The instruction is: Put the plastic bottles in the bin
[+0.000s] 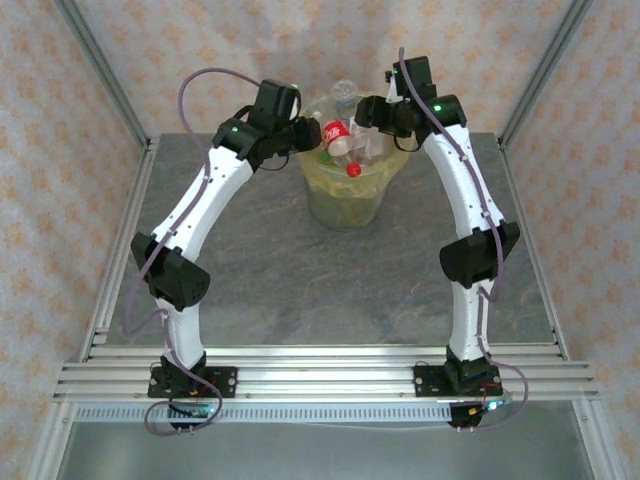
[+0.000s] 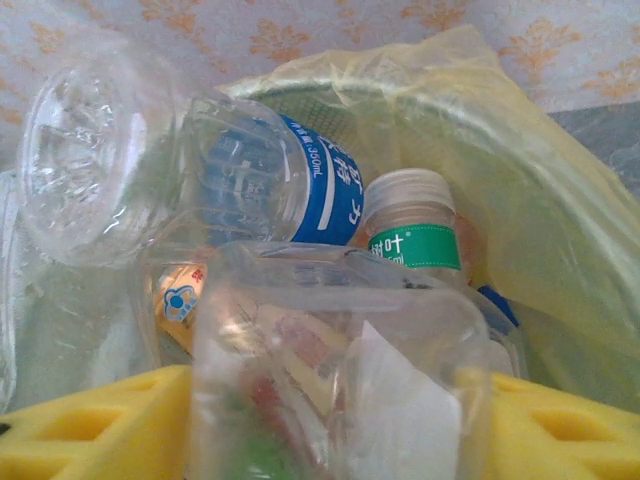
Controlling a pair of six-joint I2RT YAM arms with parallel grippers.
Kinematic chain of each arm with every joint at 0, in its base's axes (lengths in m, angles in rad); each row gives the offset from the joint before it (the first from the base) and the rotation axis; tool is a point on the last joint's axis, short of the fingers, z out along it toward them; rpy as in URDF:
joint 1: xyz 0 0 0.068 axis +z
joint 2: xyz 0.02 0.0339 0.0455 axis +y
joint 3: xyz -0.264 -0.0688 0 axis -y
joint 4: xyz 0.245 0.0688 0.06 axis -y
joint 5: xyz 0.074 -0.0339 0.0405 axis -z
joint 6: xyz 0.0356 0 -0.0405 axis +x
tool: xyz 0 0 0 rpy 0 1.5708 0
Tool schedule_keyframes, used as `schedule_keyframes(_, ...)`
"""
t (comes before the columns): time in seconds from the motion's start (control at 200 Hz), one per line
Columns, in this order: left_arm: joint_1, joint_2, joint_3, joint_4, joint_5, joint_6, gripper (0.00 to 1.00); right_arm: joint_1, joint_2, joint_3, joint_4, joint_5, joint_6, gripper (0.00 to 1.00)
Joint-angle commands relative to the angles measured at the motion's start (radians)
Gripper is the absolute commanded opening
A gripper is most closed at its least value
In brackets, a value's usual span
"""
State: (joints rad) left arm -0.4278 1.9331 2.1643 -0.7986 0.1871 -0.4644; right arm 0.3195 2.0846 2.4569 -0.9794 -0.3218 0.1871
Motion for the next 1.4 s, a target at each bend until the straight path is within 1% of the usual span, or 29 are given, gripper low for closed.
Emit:
schedule_keyframes(0.0, -0.005, 0.015, 0.017, -0.030, 0.024, 0.023, 0.37, -0.006, -0.019, 0.039, -0.016, -0.017, -0.006, 0.53)
schedule_keyframes(0.08, -0.011, 0.016, 0.018, -0.031, 0.031, 0.027, 0.37, -0.005, -0.034, 0.052, -0.020, 0.000, -0.019, 0.43)
schedule_keyframes(0.135, -0.014, 0.018, 0.017, -0.032, 0.038, 0.029, 0.37, -0.006, -0.040, 0.073, -0.030, 0.021, -0.028, 0.40)
schedule_keyframes(0.32, -0.024, 0.030, 0.022, -0.023, 0.071, 0.023, 0.37, -0.005, -0.038, 0.152, -0.079, 0.106, -0.083, 0.39)
schedule_keyframes(0.545, -0.058, 0.077, 0.068, -0.029, 0.105, 0.017, 0.37, -0.004, -0.062, 0.156, -0.083, 0.230, -0.138, 0.39)
schedule_keyframes(0.776, -0.083, 0.134, 0.140, -0.044, 0.124, 0.007, 0.40, -0.003, -0.054, 0.164, -0.042, 0.226, -0.135, 0.40)
schedule_keyframes(0.886, -0.084, 0.118, 0.129, -0.052, 0.083, 0.011, 0.40, -0.001, -0.041, 0.166, -0.078, 0.242, -0.117, 0.41)
schedule_keyframes(1.041, -0.080, 0.068, 0.089, -0.052, 0.019, 0.024, 0.41, 0.004, -0.056, 0.090, -0.074, 0.236, -0.097, 0.42)
schedule_keyframes(1.101, -0.077, 0.047, 0.070, -0.044, -0.019, 0.023, 0.41, 0.010, -0.066, 0.067, -0.071, 0.260, -0.067, 0.42)
schedule_keyframes(1.246, -0.067, 0.003, 0.018, -0.005, -0.085, -0.006, 0.42, 0.045, -0.102, -0.008, -0.056, 0.401, 0.015, 0.42)
schedule_keyframes(1.391, -0.066, 0.004, 0.037, -0.023, -0.144, -0.024, 0.42, 0.075, -0.165, -0.103, 0.004, 0.518, 0.048, 0.46)
